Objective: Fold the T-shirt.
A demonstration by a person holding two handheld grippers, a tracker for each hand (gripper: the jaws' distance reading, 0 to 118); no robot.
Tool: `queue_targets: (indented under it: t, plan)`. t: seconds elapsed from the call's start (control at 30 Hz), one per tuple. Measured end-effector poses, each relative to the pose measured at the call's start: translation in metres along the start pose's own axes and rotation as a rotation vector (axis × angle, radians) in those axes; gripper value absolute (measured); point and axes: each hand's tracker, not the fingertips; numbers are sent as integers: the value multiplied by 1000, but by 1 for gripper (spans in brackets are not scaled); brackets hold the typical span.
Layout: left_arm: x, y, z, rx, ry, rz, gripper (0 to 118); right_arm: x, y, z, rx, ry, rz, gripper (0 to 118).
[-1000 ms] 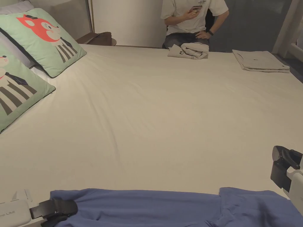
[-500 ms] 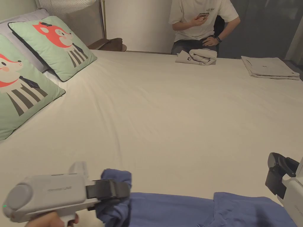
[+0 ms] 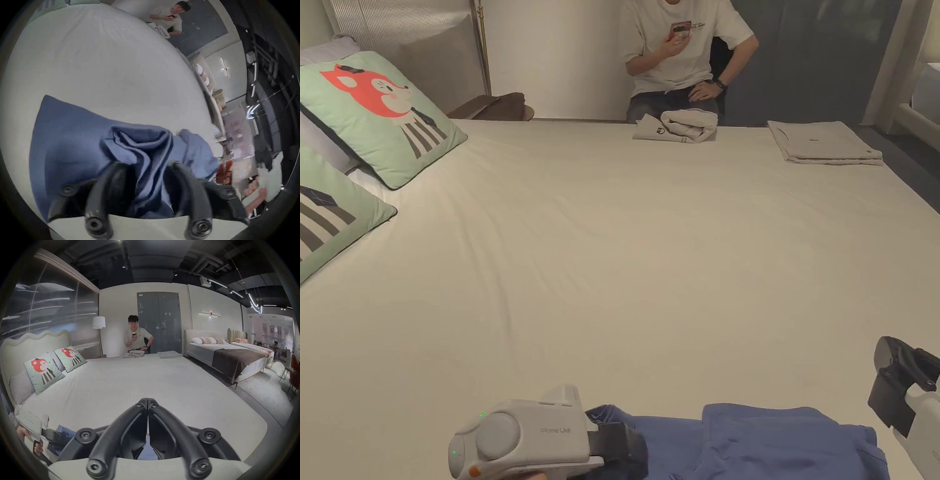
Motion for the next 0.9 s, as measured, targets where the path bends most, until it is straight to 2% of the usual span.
queue_targets:
  t: [0.03, 0.07, 0.1, 0.17, 0.23, 0.27, 0.3, 0.33, 0.37, 0.4, 0.47, 0.53, 0.67, 0.9]
  plan:
    - [0, 1, 6, 7, -71, 22, 67, 2, -1, 0, 0, -2, -2, 0]
    - [0, 1, 15, 28, -107, 33, 95, 4, -2, -1, -1, -3, -6, 0]
    - [5, -2, 29, 78, -126, 21, 107, 5, -3, -1, -3, -4, -10, 0]
    - [9, -6, 51, 227, -107, -45, 109, 7, -6, -3, -5, -5, -16, 0]
    - [13, -12, 62, 347, 29, -138, 107, 8, -9, -4, -11, 0, -23, 0]
    - [16, -18, 63, 400, 120, -188, 96, 8, -10, -5, -13, 3, -26, 0]
    - [18, -23, 63, 444, 197, -246, 76, 8, -11, -6, -15, 4, -28, 0]
    - [19, -28, 60, 466, 255, -293, 48, 8, -11, -6, -17, 6, -30, 0]
    - [23, -35, 54, 482, 332, -346, 14, 8, -12, -7, -18, 10, -35, 0]
    - [25, -40, 44, 475, 411, -369, 3, 8, -12, -7, -19, 12, -38, 0]
    - [26, -51, 31, 473, 446, -371, 2, 7, -13, -7, -20, 15, -38, 0]
    - [31, -60, 17, 438, 377, -379, 1, 8, -14, -8, -22, 19, -39, 0]
    - [50, -83, -27, 358, 393, -516, 1, 13, -13, -7, -22, 15, -44, 0]
    - [84, -108, -62, 293, 354, -549, 1, 22, -12, -2, -16, -8, -34, 0]
